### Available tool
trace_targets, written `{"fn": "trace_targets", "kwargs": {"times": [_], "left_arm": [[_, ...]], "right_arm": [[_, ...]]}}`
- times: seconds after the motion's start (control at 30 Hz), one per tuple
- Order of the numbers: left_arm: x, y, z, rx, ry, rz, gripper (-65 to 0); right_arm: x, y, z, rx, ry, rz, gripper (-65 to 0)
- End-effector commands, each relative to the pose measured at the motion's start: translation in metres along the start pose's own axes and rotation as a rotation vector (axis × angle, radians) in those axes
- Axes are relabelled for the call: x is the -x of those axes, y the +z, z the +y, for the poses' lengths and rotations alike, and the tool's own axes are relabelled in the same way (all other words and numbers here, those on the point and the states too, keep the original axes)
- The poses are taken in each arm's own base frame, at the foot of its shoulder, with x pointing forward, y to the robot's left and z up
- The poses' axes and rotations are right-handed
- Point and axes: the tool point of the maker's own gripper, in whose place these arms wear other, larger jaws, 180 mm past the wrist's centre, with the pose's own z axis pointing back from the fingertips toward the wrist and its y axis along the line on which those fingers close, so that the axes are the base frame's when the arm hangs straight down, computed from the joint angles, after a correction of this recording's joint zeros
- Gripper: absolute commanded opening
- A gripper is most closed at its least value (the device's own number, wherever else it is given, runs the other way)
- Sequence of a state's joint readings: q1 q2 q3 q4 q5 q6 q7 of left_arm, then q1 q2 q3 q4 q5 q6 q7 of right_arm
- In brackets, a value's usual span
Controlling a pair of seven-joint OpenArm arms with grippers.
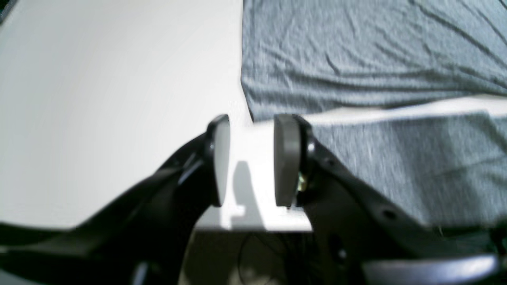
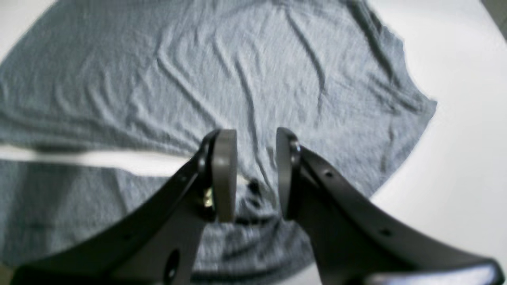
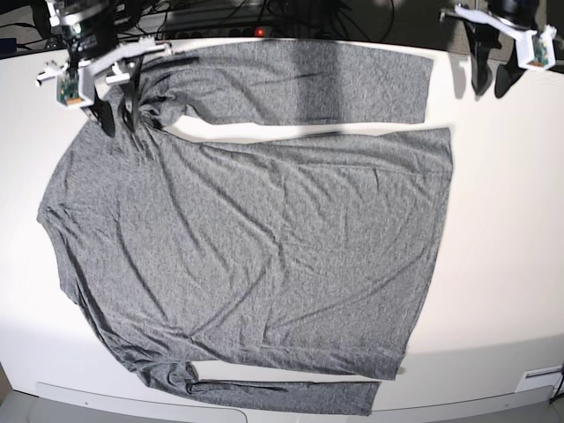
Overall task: Fold the T-shirt properly
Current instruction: 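Move both grippers down to the shirt's hem corners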
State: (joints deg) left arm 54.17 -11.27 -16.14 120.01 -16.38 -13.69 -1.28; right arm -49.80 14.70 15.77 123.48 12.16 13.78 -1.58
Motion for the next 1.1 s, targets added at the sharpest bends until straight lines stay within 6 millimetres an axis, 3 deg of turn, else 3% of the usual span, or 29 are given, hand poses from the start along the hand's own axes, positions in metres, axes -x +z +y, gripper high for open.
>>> {"fn": "trace_targets", "kwargs": {"times": [0.0, 0.17, 0.47, 0.77, 0.9, 1.07], "left_arm": [[-0.014, -0.001, 0.000, 0.006, -0.007, -0.053, -46.3], [-0.032, -0.019, 0.000, 0.012, -0.018, -0.119, -46.3], [-0.043, -0.058, 0.001, 0.043, 0.010, -0.063, -46.2], [-0.070, -0.070, -0.010, 0.115, 0.104, -0.164, -46.3], [-0.066, -0.086, -0.003, 0.097, 0.128, -0.169, -46.3], [-0.032, -0.109, -0.018, 0.142, 0.179, -0.086, -46.3]], "right_arm": [[-0.014, 0.000, -0.001, 0.006, 0.003, -0.051, -47.2], [-0.015, -0.004, -0.001, 0.017, -0.010, -0.053, -47.2], [-0.015, -0.004, -0.001, 0.017, -0.009, -0.053, -47.2], [-0.037, -0.018, -0.005, 0.028, -0.005, -0.131, -47.2], [-0.041, -0.027, -0.007, 0.033, -0.003, -0.122, -47.2], [-0.045, -0.034, -0.010, 0.039, -0.001, -0.122, -47.2]]}}
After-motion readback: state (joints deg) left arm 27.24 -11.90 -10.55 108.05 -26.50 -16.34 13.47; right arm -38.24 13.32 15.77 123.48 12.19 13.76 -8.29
